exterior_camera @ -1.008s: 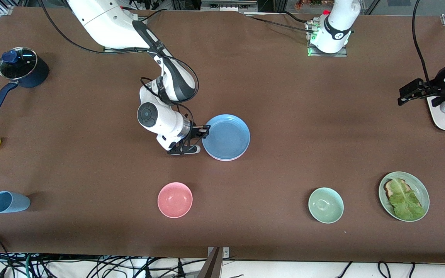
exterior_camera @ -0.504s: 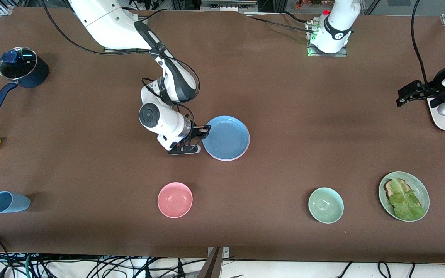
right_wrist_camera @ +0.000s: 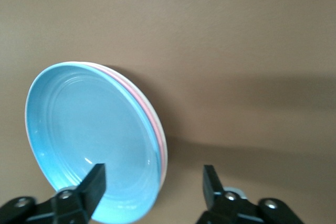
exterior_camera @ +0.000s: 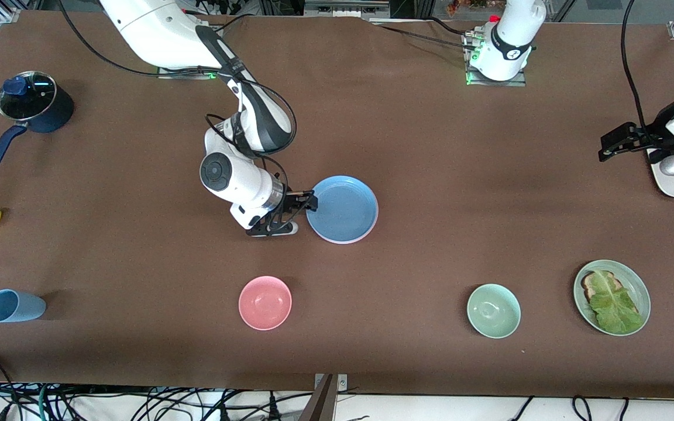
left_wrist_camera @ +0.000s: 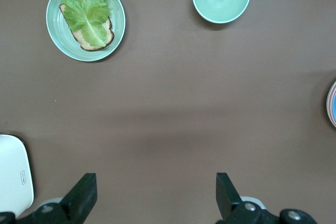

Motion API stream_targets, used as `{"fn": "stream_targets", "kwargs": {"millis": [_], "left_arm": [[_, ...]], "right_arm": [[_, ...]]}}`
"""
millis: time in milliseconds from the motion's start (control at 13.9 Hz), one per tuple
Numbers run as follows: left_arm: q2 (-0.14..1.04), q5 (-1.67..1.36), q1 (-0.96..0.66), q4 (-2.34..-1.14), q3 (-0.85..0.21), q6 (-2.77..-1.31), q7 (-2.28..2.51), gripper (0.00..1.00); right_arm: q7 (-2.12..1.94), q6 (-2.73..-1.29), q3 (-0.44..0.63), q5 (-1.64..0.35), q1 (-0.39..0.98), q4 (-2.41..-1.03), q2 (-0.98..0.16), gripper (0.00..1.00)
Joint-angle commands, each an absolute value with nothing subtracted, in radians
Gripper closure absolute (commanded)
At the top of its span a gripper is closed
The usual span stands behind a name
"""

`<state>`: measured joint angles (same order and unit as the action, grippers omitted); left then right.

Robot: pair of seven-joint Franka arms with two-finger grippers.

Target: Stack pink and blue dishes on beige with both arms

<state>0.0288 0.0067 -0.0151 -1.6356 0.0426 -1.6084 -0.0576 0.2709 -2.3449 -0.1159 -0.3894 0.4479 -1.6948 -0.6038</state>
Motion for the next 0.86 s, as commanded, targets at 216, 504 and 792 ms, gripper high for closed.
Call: {"fn": "stream_targets", "kwargs": {"millis": [216,504,792], "left_arm": [[0.04,-0.003,-0.018,-1.603,0.037,-1.591,-0.069,0.0],[0.04,-0.011,-0.017,-1.605,0.037,-1.589,-0.077,0.0],[0.04,-0.011,-0.017,-1.603,0.037,-1.589,-0.077,0.0]], "right_arm": [[0.284,-2.03,0.009,-0.206,0.451,-1.697,-0.399,0.0],[0.282,-1.864,0.107,-0.08,0.451,-1.678,-0.289,0.0],[0.272,-1.696,0.165,0.052,0.449,-1.521,-0.249,0.0]]}}
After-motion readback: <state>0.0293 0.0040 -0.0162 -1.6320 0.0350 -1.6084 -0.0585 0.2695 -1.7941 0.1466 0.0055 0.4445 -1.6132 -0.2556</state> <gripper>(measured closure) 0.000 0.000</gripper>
